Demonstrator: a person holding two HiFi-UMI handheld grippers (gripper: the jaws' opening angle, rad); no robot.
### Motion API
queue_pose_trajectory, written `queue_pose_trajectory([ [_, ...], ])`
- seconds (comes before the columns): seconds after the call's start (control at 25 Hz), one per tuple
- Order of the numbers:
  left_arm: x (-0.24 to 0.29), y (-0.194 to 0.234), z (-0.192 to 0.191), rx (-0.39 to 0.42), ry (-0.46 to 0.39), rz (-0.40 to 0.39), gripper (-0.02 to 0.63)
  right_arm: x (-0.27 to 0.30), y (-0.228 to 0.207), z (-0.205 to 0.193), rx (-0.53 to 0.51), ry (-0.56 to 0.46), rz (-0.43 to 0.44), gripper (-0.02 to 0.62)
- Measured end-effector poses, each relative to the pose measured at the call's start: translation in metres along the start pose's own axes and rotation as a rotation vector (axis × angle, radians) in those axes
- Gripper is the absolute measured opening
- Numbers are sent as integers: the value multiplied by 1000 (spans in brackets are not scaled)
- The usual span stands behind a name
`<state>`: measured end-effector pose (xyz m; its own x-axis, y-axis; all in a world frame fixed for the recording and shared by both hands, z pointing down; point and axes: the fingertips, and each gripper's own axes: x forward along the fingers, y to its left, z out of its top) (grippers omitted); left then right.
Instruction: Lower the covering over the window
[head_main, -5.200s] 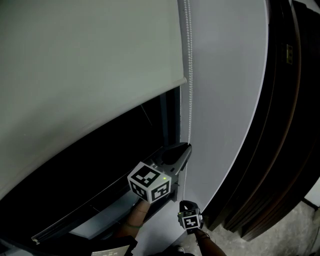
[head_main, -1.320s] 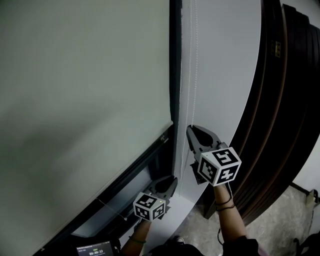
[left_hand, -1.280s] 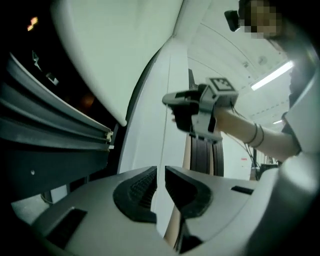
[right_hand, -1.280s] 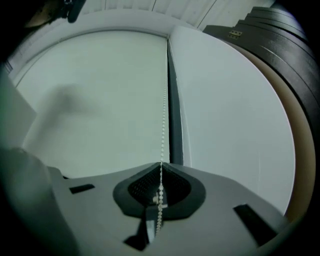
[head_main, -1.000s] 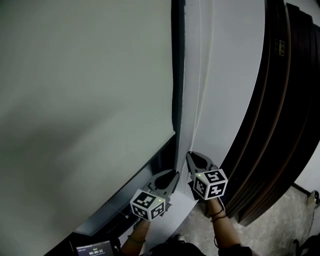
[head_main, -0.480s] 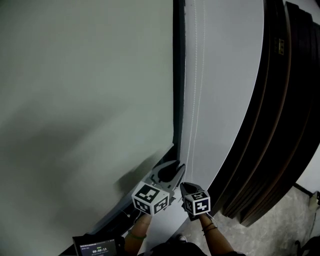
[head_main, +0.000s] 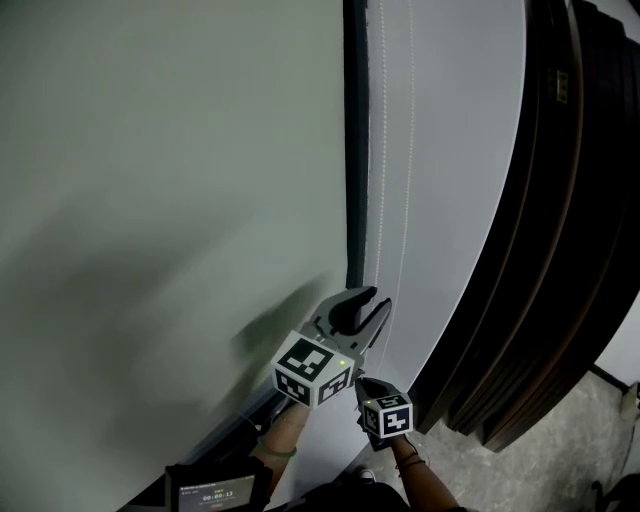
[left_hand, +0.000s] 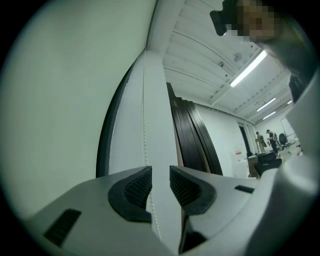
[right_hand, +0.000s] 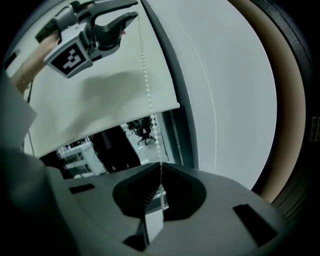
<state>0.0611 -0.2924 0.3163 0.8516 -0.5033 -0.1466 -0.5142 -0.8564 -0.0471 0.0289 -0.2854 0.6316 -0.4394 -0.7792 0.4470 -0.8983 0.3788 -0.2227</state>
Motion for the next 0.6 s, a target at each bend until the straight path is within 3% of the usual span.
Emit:
queue_pose_trajectory([
  [0.44, -1, 6, 97, 38, -192, 18, 95, 1, 0, -1, 3, -3, 0, 15],
  [0.6, 10, 15, 103, 47, -160, 64, 95, 1, -2, 0, -1, -2, 1, 15],
])
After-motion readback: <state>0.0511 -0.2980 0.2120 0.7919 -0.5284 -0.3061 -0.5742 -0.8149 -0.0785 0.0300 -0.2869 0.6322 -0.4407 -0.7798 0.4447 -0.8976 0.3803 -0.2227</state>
